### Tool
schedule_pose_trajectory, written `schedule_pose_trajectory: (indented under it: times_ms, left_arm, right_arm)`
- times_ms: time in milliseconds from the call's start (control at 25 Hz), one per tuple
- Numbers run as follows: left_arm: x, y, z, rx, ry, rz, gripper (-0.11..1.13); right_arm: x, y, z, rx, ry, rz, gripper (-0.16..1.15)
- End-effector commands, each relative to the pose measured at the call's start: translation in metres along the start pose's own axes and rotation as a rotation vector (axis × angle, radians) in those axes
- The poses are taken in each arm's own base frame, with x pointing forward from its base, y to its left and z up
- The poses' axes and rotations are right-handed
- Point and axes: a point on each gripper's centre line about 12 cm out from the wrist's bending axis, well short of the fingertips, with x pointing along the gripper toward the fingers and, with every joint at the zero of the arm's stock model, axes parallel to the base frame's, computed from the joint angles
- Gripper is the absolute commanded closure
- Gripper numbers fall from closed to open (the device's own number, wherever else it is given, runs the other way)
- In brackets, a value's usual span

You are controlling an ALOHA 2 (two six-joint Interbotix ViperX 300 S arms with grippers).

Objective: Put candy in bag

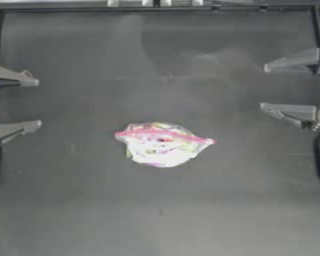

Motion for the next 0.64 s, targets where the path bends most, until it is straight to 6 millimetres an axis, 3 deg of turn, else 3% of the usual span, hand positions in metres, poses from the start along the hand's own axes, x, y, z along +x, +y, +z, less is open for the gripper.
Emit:
schedule_pose_trajectory:
  times_ms: [40, 640]
  left_arm:
    - [-0.0009, 0.0011, 0.0128, -0.003, -0.034, 0.004, 0.02]
    - [-0.0100, 0.0044, 0.0109, -0.003, 0.000, 0.021, 0.02]
  right_arm:
    - [-0.0033, -0.0002, 0.0052, 0.008, -0.022, 0.001, 0.01]
    - [-0.0070, -0.0008, 0.0062, 0.010, -0.030, -0.002, 0.01]
